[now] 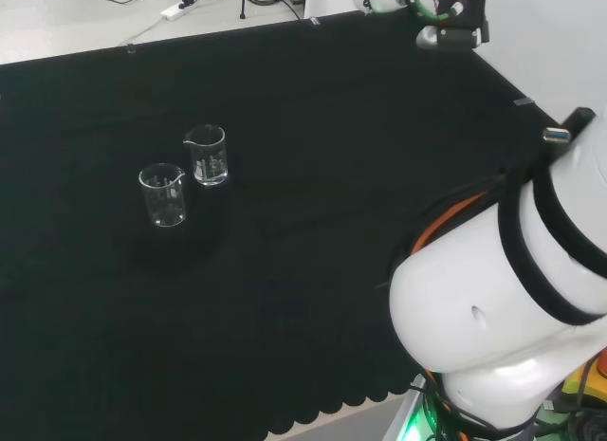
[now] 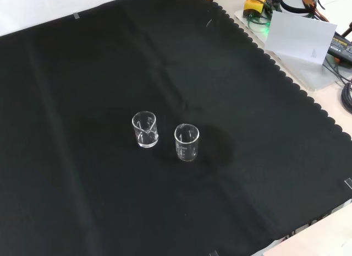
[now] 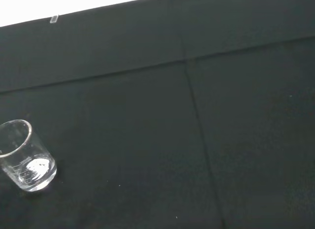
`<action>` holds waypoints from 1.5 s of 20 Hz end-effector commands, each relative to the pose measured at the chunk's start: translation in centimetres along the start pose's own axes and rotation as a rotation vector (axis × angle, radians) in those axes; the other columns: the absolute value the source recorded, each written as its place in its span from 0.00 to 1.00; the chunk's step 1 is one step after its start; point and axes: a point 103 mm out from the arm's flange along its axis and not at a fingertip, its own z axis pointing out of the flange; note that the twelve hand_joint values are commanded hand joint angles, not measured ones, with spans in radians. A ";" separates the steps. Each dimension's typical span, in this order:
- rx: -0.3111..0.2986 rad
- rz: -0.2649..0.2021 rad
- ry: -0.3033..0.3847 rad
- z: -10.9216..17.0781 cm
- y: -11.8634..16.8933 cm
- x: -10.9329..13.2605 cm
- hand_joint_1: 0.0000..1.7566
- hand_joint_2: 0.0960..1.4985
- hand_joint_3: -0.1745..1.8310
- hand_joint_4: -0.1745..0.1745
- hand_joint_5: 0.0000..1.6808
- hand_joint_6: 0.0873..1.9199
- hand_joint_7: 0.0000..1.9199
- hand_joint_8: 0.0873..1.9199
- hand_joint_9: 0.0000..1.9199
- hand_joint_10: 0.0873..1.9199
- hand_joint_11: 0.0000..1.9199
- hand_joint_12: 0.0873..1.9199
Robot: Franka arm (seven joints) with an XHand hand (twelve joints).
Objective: Pick up the beaker on the right.
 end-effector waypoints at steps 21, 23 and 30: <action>0.043 -0.237 0.178 11.7 10.4 5.4 0.38 0.61 0.20 0.47 0.15 0.00 0.08 0.21 0.12 0.29 0.00 0.50; 0.054 -0.251 0.167 13.2 10.8 7.0 0.40 0.53 0.27 0.46 0.15 0.00 0.08 0.22 0.13 0.28 0.00 0.51; 0.089 -0.290 0.193 15.3 11.9 6.0 0.44 0.39 0.40 0.45 0.15 0.00 0.10 0.22 0.14 0.28 0.00 0.52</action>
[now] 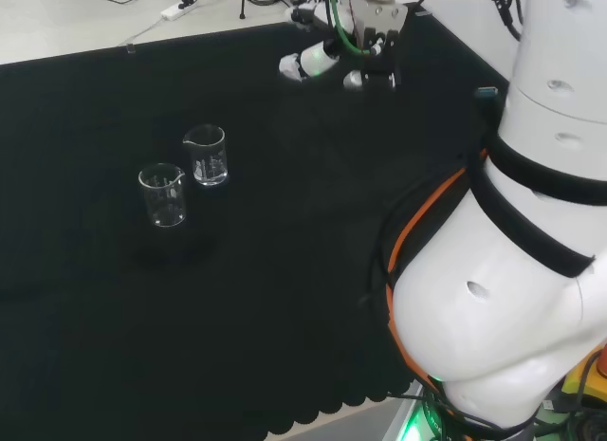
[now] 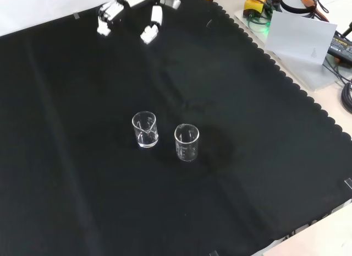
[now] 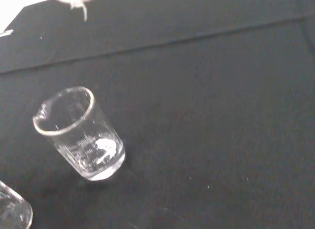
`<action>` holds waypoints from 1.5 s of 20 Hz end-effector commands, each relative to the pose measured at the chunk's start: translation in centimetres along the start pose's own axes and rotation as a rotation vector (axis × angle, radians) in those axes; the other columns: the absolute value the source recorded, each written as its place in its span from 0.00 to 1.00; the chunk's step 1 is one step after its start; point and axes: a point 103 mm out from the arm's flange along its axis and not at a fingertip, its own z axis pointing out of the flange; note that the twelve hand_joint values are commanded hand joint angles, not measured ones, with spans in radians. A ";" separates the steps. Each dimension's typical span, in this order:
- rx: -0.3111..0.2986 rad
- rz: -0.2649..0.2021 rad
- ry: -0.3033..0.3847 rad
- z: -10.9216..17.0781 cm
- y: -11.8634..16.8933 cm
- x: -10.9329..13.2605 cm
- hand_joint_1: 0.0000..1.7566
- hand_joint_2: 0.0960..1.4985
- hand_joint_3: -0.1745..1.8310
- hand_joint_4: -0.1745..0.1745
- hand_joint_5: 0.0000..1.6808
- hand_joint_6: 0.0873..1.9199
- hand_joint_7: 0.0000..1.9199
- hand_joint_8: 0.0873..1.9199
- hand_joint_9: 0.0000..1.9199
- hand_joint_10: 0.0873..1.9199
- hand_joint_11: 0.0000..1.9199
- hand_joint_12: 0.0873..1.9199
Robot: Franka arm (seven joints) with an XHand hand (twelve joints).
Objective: Pick up the beaker on the right.
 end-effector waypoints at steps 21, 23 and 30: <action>0.183 -0.233 0.202 11.9 5.4 1.0 0.44 0.33 0.42 0.42 0.13 0.00 0.07 0.22 0.12 0.27 0.00 0.52; 0.188 -0.239 0.232 12.5 5.8 1.2 0.44 0.32 0.41 0.42 0.13 0.00 0.08 0.22 0.13 0.28 0.00 0.52; 0.209 -0.275 0.275 14.4 7.2 2.0 0.46 0.31 0.40 0.42 0.13 0.00 0.09 0.23 0.15 0.28 0.00 0.53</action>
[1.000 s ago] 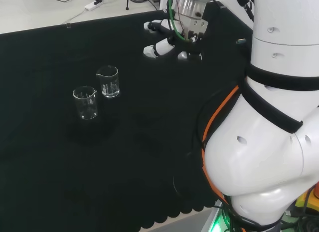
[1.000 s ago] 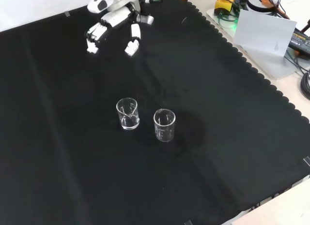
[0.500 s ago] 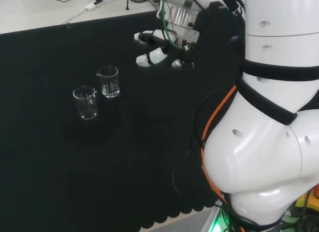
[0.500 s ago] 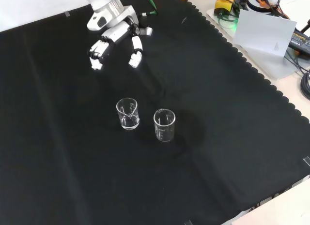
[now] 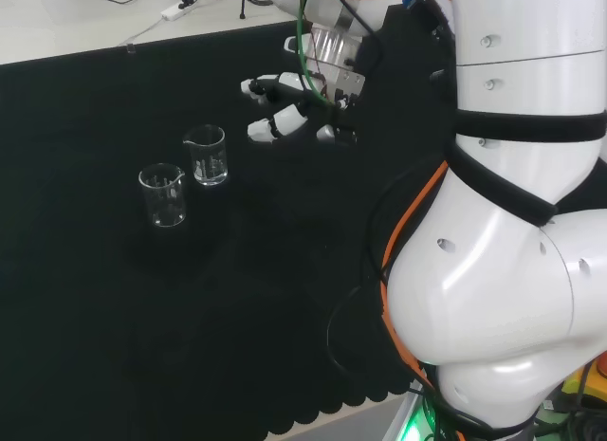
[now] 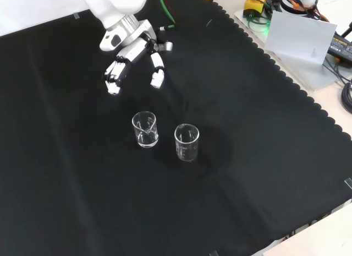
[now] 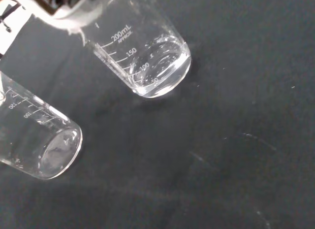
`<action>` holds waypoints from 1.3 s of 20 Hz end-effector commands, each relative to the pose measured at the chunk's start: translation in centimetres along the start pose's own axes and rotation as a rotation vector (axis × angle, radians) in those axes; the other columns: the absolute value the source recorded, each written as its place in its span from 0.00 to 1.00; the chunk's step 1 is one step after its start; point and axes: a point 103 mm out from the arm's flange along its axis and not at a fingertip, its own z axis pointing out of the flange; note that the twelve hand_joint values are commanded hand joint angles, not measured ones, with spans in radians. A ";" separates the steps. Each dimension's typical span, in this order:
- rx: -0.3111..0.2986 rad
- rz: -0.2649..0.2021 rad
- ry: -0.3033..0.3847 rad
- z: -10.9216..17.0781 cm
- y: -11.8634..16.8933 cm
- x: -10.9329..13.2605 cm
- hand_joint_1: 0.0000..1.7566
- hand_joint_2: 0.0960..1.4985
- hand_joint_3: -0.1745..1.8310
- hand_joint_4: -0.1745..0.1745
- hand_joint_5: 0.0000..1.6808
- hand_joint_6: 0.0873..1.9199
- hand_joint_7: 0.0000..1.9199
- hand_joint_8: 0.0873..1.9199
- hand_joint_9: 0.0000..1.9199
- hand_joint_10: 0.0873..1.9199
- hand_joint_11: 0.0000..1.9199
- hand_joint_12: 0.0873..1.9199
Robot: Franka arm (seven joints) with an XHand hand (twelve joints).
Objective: Pick up the beaker on the right.
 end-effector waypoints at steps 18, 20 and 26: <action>0.028 -0.150 0.139 5.5 5.1 1.9 0.46 0.30 0.40 0.44 0.10 0.00 0.06 0.22 0.13 0.27 0.00 0.52; 0.027 -0.159 0.153 6.1 5.4 2.1 0.46 0.30 0.40 0.44 0.11 0.00 0.07 0.22 0.13 0.27 0.00 0.52; -0.005 -0.180 0.220 7.0 5.9 2.3 0.47 0.30 0.39 0.44 0.14 0.00 0.09 0.23 0.15 0.27 0.00 0.54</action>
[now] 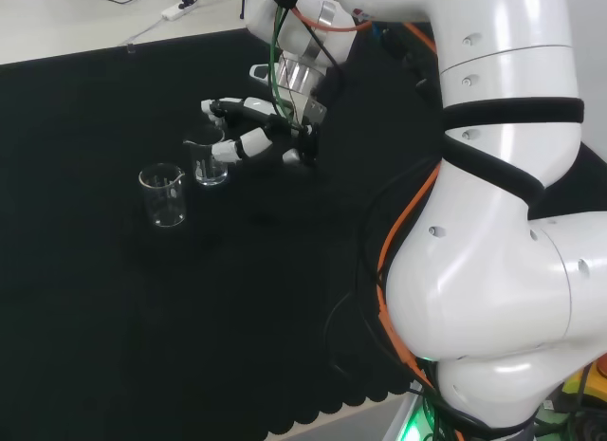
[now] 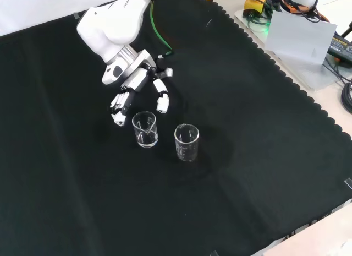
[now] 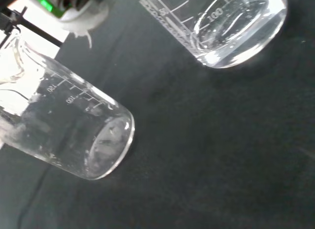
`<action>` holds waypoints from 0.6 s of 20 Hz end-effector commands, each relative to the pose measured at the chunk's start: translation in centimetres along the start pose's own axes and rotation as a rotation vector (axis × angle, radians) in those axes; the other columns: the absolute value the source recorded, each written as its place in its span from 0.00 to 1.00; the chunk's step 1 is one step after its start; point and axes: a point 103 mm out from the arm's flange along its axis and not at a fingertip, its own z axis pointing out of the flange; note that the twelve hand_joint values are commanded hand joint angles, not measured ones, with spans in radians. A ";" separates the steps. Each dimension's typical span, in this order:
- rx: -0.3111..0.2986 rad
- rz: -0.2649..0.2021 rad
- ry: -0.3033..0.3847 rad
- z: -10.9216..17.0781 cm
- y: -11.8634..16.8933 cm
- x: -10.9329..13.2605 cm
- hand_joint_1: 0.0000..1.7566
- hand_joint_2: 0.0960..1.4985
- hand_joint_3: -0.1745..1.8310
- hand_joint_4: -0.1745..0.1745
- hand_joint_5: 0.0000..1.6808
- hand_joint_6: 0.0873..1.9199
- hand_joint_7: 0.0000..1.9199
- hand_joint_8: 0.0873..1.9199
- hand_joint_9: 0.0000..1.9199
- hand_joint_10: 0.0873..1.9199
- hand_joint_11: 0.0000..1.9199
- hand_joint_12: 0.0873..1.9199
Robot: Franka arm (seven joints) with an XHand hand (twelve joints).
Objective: Pick up the beaker on the right.
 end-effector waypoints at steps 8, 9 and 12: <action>-0.037 -0.051 0.081 1.8 0.8 0.1 0.49 0.30 0.40 0.45 0.17 0.00 0.11 0.24 0.16 0.27 0.00 0.57; -0.035 -0.052 0.082 2.0 1.0 0.2 0.49 0.30 0.40 0.45 0.18 0.00 0.11 0.24 0.16 0.27 0.00 0.57; -0.031 -0.053 0.097 2.4 1.3 0.2 0.50 0.30 0.40 0.45 0.18 0.00 0.12 0.24 0.17 0.27 0.00 0.57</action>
